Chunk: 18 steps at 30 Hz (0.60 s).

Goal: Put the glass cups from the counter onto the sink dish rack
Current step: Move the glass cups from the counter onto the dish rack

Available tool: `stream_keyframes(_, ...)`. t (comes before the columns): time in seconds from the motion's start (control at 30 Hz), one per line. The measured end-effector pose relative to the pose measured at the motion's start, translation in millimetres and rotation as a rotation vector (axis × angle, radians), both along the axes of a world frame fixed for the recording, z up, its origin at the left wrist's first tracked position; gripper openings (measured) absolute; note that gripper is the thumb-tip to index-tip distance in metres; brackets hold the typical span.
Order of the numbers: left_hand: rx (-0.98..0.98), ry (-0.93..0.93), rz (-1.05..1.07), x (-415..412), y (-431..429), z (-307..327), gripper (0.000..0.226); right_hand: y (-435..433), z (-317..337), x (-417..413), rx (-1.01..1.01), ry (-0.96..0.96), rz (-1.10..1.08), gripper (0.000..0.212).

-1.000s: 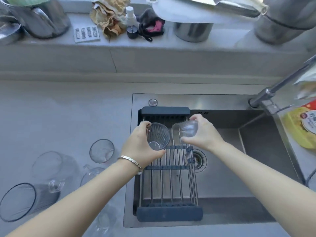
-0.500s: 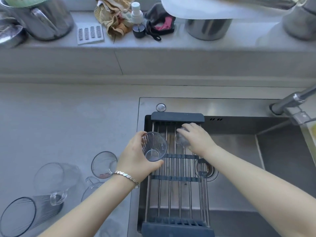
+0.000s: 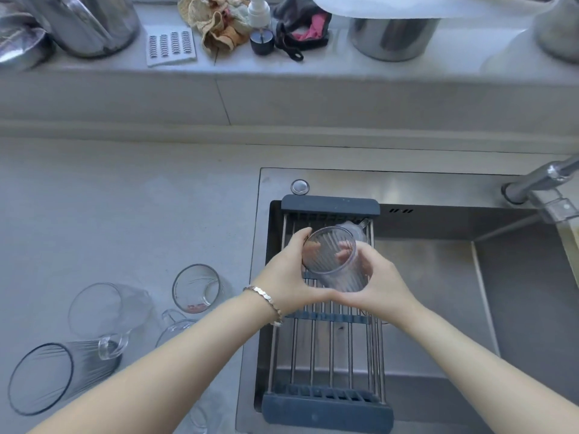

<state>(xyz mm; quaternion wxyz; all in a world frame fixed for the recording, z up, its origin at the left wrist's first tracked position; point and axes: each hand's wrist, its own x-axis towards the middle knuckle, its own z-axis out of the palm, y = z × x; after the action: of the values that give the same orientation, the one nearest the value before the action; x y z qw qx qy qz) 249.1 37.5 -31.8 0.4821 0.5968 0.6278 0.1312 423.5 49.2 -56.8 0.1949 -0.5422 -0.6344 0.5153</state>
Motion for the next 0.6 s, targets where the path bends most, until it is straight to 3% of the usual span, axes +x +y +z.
stream_keyframes(0.07, -0.029, 0.401, -0.286, -8.3, 7.5, -19.1, 0.096, 3.1, 1.6, 11.6, 0.002, -0.08, -0.073, 0.065)
stream_keyframes(0.13, -0.002, 0.782, -0.572, -17.2, 16.6, -40.4, 0.073, 10.2, 4.3, 20.3, -0.018, -0.178, -0.131, 0.069)
stream_keyframes(0.2, 0.013, 0.961, -0.772, -22.1, 23.5, -57.7, 0.061, 19.2, 8.4, 24.1, -0.027, -0.276, -0.138, 0.068)
stream_keyframes(0.3, 0.027, 1.043, -0.866, -26.2, 28.9, -70.1, 0.052, 32.4, 14.9, 17.0, 0.006, -0.347, -0.084, 0.064)
stream_keyframes(0.6, -0.014, 1.018, -0.758, -31.0, 19.9, -67.4, 0.053, 63.9, -1.8, -52.5, 0.269, -0.667, 0.326, 0.06)
